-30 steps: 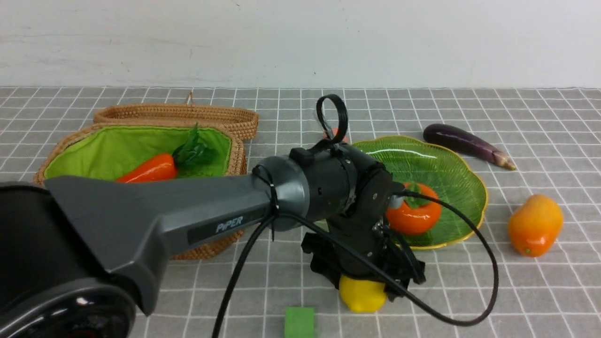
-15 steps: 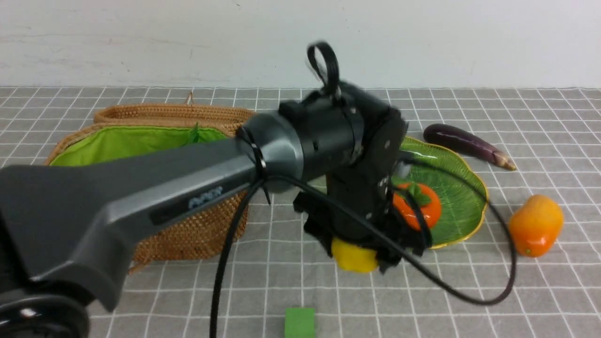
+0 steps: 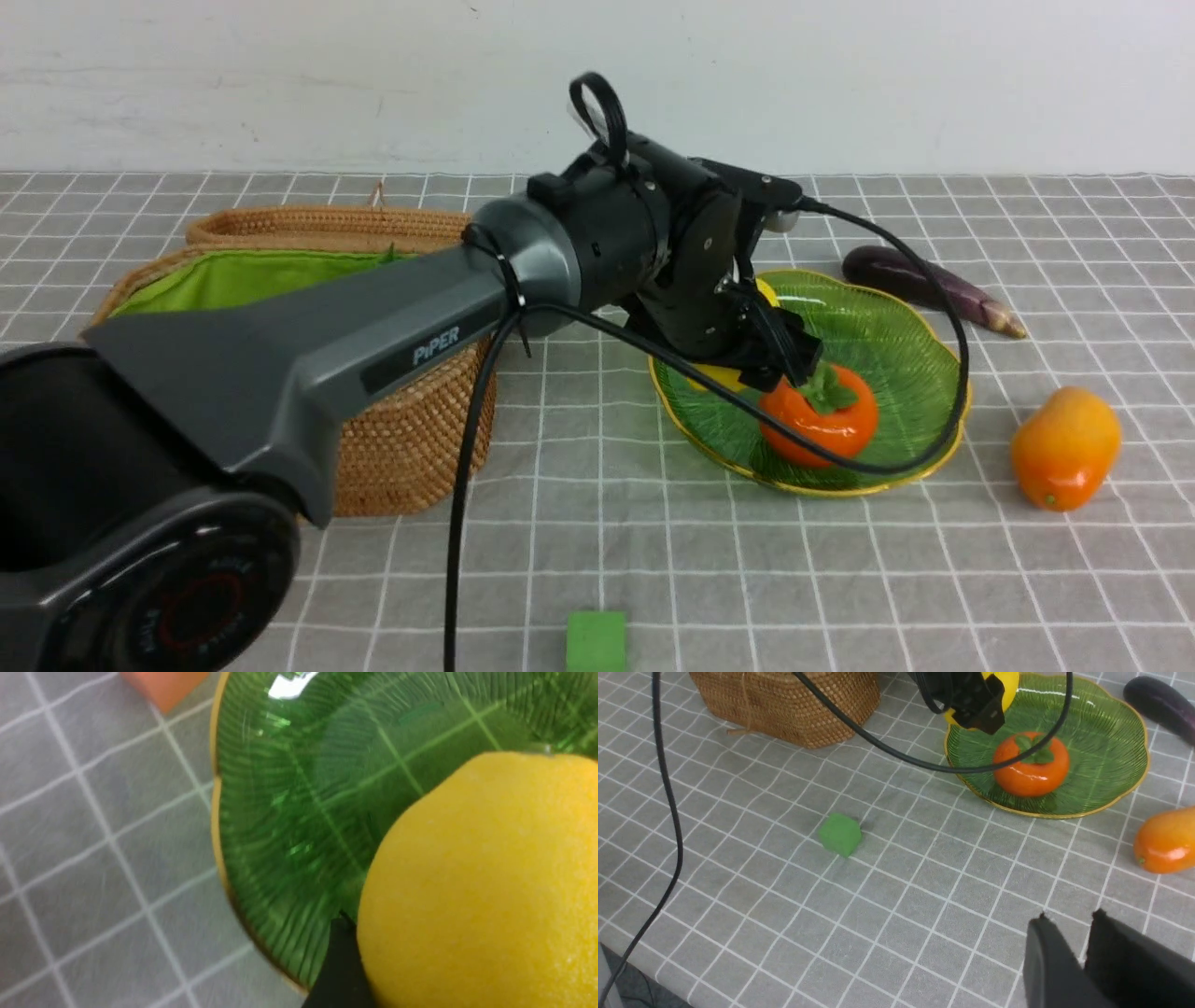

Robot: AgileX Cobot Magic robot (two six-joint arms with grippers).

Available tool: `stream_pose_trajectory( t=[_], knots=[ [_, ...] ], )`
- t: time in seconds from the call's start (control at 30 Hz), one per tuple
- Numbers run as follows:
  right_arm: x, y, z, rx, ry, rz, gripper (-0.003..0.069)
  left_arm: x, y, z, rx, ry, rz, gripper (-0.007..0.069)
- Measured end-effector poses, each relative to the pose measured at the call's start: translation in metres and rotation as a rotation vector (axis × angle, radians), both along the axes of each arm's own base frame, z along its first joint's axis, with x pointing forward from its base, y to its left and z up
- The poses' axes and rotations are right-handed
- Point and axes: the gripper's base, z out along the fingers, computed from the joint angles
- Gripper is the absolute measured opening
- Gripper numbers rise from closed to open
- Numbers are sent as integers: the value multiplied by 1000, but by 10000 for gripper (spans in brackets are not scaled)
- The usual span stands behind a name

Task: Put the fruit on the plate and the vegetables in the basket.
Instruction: Grab a lemon with your left arm and place it on the plate on the right

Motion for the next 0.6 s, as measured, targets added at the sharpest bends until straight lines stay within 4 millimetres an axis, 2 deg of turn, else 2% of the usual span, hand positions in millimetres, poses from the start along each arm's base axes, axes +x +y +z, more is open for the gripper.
stream_pose_trajectory(
  t=[0.07, 0.17, 0.37, 0.53, 0.6],
  knots=[
    [0, 0, 0, 7, -1, -3, 139, 2, 0, -1, 7, -21, -6, 623],
    [1, 0, 2, 29, -7, -15, 139, 3, 1, 2, 17, -46, -12, 665],
    [5, 2, 2, 62, 22, -40, 139, -2, 6, 19, 27, -58, -10, 653],
    [23, 6, -3, 38, 115, -107, 145, -21, 23, 61, 44, -15, 14, 566],
    [41, 9, -8, -3, 173, -169, 148, -37, 37, 93, 49, -6, 27, 483]
  ],
)
